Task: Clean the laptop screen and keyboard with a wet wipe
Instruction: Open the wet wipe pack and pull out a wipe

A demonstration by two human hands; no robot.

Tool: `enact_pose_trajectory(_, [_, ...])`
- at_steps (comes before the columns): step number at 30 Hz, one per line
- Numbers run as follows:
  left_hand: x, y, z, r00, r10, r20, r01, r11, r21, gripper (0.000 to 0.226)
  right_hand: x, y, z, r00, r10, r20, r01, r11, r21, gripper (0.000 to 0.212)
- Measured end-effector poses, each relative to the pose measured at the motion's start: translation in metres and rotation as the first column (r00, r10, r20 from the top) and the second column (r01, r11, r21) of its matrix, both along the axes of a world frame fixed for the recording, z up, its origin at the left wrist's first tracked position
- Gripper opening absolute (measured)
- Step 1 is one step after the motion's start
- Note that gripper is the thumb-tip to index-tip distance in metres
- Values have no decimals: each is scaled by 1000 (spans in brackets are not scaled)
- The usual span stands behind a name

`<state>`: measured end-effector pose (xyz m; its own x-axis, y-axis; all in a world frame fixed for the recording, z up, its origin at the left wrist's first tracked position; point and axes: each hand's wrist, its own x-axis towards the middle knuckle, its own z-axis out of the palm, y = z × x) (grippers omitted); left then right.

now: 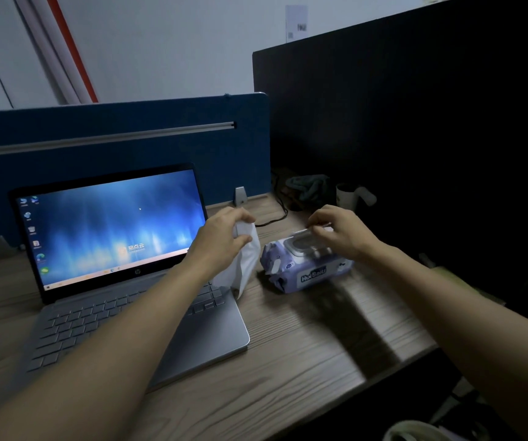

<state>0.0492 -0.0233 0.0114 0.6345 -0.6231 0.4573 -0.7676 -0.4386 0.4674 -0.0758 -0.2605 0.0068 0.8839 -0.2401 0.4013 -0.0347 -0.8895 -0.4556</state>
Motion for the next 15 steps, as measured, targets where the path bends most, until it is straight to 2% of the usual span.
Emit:
enact_pose_trajectory(5, [-13,0,-4,1000,-3,5,3,1000,17,30,-10,-1,-16,998,13,-59,-17,998,-67,12])
enact_pose_trajectory(11, [-22,2,-7,1000,-3,5,3,999,35,32,-7,-1,-18,997,-17,-78,13,999,-50,12])
enact_pose_trajectory(15, [-23,4,-11,1000,9,-10,-9,1000,25,31,-3,-1,-17,987,-70,-142,52,990,-129,16])
